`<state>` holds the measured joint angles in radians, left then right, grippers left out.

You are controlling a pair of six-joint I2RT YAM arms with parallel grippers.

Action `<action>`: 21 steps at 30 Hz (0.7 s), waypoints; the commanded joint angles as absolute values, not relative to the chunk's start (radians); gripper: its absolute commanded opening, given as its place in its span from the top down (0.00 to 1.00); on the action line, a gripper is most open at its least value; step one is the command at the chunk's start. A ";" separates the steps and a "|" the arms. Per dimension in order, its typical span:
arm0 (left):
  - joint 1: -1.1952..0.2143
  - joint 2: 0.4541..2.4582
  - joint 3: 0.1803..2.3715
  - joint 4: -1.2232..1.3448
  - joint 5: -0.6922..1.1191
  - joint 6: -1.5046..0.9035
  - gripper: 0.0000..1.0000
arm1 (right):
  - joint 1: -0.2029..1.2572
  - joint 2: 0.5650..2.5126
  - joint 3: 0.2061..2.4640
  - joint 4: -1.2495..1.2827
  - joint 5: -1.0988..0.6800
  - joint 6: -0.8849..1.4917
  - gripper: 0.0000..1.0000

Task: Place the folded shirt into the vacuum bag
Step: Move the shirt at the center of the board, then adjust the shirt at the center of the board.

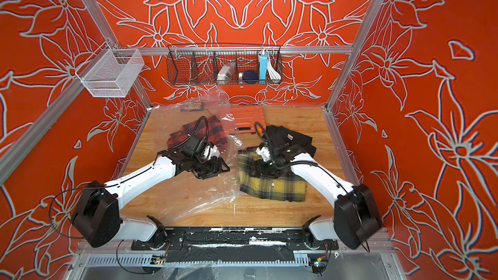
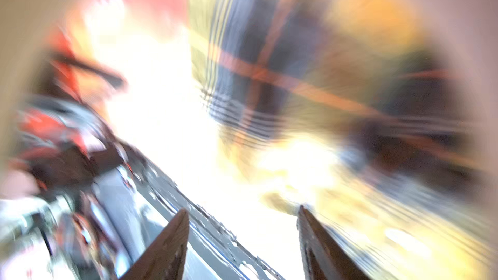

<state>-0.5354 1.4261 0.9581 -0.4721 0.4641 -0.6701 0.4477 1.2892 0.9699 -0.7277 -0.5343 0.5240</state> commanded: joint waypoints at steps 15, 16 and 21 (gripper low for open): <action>-0.734 1.800 1.402 -0.718 0.116 -0.521 0.40 | 0.182 1.176 0.908 -0.944 -0.177 0.557 0.35; -0.736 1.827 1.424 -0.736 0.098 -0.511 0.42 | 0.178 1.178 0.905 -0.941 -0.182 0.557 0.35; -0.759 1.887 1.505 -0.771 0.051 -0.465 0.49 | 0.171 1.194 0.885 -0.907 -0.202 0.553 0.35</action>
